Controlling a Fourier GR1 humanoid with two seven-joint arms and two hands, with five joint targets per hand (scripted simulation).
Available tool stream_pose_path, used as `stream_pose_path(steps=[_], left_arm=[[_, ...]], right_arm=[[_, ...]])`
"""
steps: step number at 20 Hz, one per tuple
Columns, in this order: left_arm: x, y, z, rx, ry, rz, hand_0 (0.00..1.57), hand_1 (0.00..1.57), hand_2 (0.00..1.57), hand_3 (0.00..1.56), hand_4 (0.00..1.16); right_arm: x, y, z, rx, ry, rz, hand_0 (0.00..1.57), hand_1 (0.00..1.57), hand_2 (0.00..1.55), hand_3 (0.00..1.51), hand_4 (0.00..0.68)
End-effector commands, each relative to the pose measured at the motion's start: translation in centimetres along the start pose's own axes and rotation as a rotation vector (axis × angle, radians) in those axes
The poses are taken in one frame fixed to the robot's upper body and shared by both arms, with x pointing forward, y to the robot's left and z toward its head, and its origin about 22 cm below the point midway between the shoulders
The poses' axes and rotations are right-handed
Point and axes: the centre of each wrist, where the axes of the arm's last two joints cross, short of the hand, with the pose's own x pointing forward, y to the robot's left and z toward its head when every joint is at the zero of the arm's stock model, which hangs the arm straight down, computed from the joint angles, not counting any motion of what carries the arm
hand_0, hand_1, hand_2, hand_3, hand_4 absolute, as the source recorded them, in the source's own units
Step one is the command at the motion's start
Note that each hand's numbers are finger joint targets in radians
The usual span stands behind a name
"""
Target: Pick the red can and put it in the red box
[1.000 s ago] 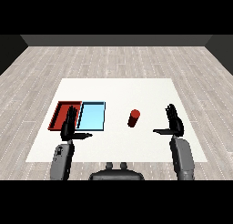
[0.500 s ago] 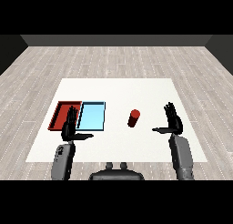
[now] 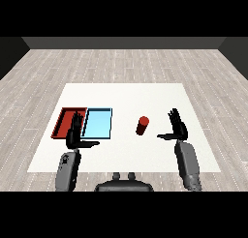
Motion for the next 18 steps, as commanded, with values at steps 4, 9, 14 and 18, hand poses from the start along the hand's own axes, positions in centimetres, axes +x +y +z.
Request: stream_pose_path(steps=[4,9,14,18], left_arm=[[0.9,0.4,0.7,0.022,-0.014,0.013,0.0,0.0,0.0,0.0,0.0],[-0.7,0.4,1.1,0.002,-0.018,0.008,0.0,0.0,0.0,0.0,0.0],[0.4,0.6,0.8,0.009,-0.017,0.02,0.0,0.0,0.0,0.0,0.0],[-0.5,0.1,-0.5,0.029,-0.013,0.023,0.0,0.0,0.0,0.0,0.0]], right_arm=[[-3.0,1.6,-2.3,0.005,0.06,-0.032,0.0,0.0,0.0,0.0,0.0],[-2.6,4.0,-3.4,0.009,0.071,-0.073,0.0,0.0,0.0,0.0,0.0],[-4.0,4.7,-3.1,0.057,0.068,-0.099,0.0,0.0,0.0,0.0,0.0],[-4.6,4.2,-3.2,0.05,0.114,-0.133,0.0,0.0,0.0,0.0,0.0]])
